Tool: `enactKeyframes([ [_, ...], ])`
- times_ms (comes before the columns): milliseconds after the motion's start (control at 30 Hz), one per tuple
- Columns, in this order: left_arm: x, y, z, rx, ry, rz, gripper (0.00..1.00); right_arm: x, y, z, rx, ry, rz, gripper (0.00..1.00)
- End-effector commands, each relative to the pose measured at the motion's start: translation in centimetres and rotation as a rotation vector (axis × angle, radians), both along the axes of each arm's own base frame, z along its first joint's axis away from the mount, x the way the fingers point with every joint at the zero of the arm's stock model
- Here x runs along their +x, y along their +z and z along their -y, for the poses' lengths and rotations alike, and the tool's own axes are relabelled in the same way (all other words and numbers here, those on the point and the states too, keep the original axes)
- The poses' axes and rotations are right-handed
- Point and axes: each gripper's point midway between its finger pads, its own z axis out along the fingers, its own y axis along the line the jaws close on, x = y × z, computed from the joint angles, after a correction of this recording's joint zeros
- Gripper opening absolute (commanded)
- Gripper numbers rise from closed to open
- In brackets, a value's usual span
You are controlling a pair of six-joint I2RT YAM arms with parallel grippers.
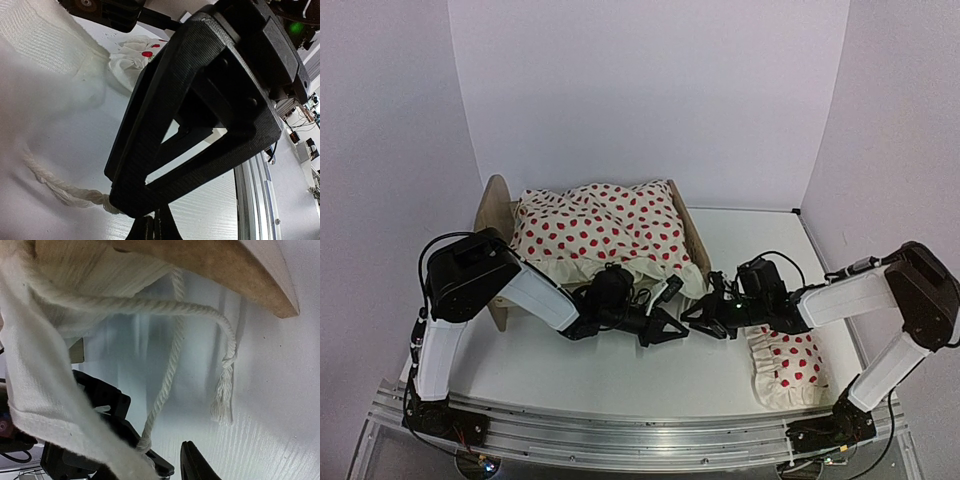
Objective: Set up the pet bed
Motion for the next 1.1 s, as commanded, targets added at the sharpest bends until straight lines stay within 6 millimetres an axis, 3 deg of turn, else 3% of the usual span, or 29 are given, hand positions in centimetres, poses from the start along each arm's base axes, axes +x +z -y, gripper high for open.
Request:
enactKeyframes([
  [0,0.4,0.7,0.9,-0.029,-0.002,0.045,0.0,-0.8,1.6,-2.4,0.113,0.099,-0.018,0.33],
  [167,0.7,0.7,1.1,-0.031,0.006,0.047,0.0,-1.6,1.4,-2.9,0.146,0.136,-0.063,0.25],
  [333,1.0,1.0,1.4,-0.042,0.017,0.054,0.0,-2.0,1.1,-2.2,0.136,0.119,-0.065,0.0],
  [400,1.0,1.2,1.5,-0.044,0.009,0.059,0.01,-1.9,0.7,-1.5,0.106,0.097,-0.056,0.0],
  [500,0.6,1.5,1.3,-0.025,-0.029,0.088,0.22,-1.6,-0.6,0.3,-0.01,0.063,-0.037,0.0],
  [600,0.8,1.6,0.7,0.027,-0.039,0.138,0.36,-1.3,-1.9,1.7,-0.157,0.087,0.003,0.0],
  [733,3.0,1.9,-0.4,0.132,0.057,0.195,0.37,-0.6,-2.8,1.8,-0.219,0.113,0.037,0.0],
  [833,4.7,3.9,-0.3,0.128,0.137,0.223,0.33,-0.1,-3.5,2.7,-0.279,0.102,0.079,0.0],
  [967,5.2,6.8,0.6,0.052,0.184,0.216,0.29,1.5,-3.0,2.7,-0.301,0.083,0.171,0.0],
  [1067,5.3,7.3,1.7,0.016,0.204,0.192,0.29,2.7,-2.4,2.1,-0.283,0.065,0.215,0.0],
])
